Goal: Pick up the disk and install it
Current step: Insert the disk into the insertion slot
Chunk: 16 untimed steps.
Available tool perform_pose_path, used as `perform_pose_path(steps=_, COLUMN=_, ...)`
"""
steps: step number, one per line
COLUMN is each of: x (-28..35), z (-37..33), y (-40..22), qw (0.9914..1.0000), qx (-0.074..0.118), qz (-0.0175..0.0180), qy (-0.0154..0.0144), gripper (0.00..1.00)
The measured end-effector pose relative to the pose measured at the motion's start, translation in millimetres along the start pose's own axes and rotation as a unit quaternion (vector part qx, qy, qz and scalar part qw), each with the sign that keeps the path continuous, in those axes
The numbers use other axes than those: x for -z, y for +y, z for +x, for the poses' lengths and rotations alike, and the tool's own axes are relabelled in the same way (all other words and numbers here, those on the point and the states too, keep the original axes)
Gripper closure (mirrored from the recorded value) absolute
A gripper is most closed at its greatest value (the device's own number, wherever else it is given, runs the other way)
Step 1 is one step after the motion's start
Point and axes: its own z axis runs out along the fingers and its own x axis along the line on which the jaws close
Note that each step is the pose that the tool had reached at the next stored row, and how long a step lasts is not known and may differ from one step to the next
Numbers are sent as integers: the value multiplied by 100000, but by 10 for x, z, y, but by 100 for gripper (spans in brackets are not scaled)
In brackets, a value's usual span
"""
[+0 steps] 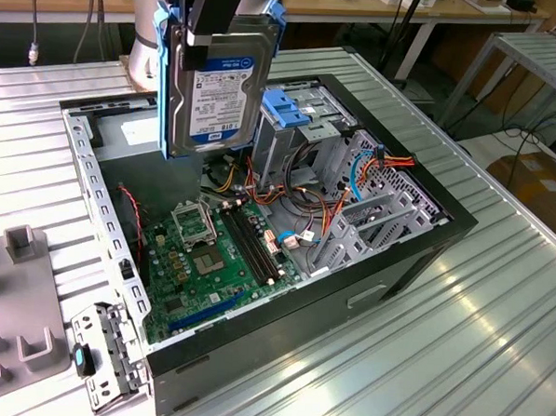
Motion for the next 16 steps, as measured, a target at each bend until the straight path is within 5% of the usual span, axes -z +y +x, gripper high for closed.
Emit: perform_pose_path(steps=16, x=-2, z=102, y=-6, qw=100000, qx=-2, qz=2, qy=32, gripper=63)
